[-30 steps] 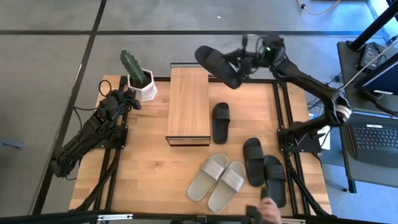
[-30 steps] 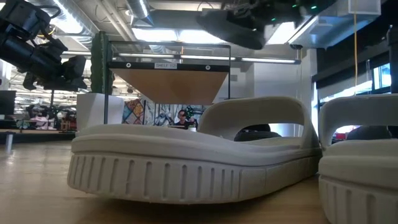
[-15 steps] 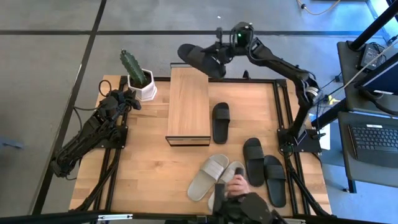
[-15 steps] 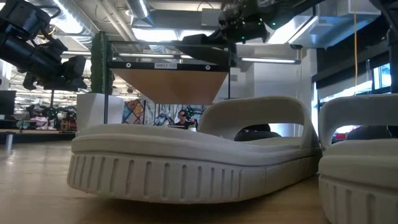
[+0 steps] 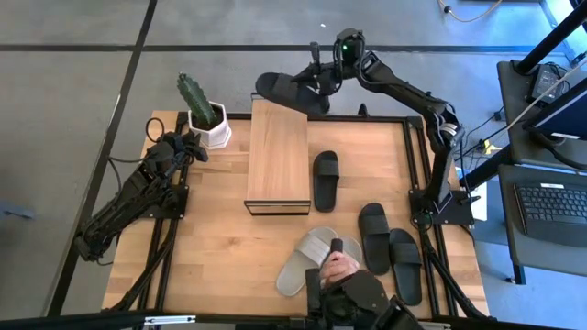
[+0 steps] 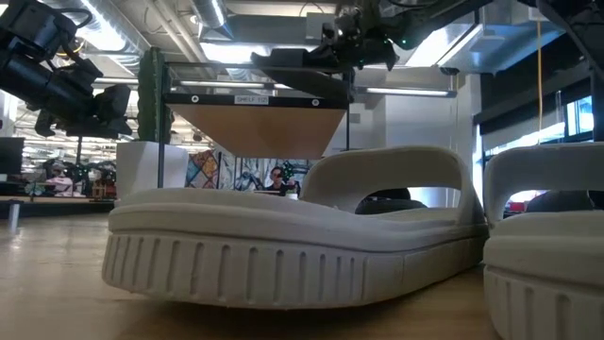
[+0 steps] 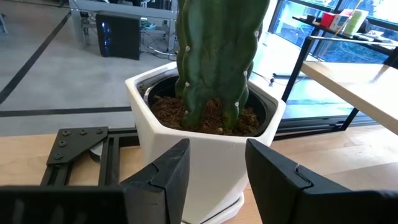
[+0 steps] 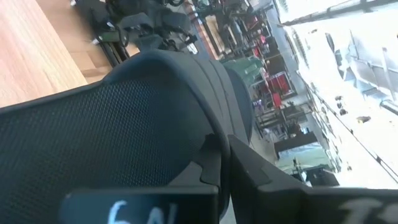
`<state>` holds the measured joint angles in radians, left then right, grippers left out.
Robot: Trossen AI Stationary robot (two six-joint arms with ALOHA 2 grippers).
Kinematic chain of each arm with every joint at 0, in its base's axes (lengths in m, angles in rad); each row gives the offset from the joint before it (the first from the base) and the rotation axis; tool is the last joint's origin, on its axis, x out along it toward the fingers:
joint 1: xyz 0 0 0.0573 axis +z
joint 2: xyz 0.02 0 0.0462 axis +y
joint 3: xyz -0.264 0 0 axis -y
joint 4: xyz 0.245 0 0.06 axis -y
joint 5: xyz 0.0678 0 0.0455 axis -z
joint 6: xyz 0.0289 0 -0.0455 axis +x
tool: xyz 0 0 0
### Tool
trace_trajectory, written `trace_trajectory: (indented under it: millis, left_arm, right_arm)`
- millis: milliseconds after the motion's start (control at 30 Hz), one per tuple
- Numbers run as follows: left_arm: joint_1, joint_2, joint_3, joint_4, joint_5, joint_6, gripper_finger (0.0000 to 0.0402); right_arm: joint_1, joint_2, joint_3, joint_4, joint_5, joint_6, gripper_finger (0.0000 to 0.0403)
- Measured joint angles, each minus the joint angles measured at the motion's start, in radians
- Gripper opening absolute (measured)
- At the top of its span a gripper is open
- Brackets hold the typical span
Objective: Pick and place slides into the shelf
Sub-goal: Put the top right black slide on the shelf
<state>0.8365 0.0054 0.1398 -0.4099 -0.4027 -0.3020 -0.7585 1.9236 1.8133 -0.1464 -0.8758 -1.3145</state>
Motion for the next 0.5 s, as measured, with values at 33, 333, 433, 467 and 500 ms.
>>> trace_trajectory:
  millis: [33, 333, 433, 467, 500]
  left_arm:
    - [0.000, 0.000, 0.000, 0.000, 0.000, 0.002, 0.0147]
    - [0.000, 0.000, 0.000, 0.000, -0.001, 0.051, 0.0147]
    - [0.000, 0.000, 0.000, 0.000, -0.001, 0.051, 0.0147]
    - [0.000, 0.000, 0.000, 0.000, -0.001, 0.051, 0.0147]
    - [0.000, 0.000, 0.000, 0.000, -0.001, 0.051, 0.0147]
  right_arm:
    - [-0.002, 0.000, 0.001, 0.000, -0.003, -0.003, 0.0012]
    - [-0.025, 0.004, 0.001, 0.010, -0.012, -0.042, 0.0012]
    - [-0.034, 0.021, 0.002, 0.038, -0.020, -0.052, 0.0012]
    - [-0.036, 0.031, 0.001, 0.055, -0.022, -0.052, 0.0012]
    - [-0.037, 0.038, 0.002, 0.073, -0.024, -0.052, 0.0012]
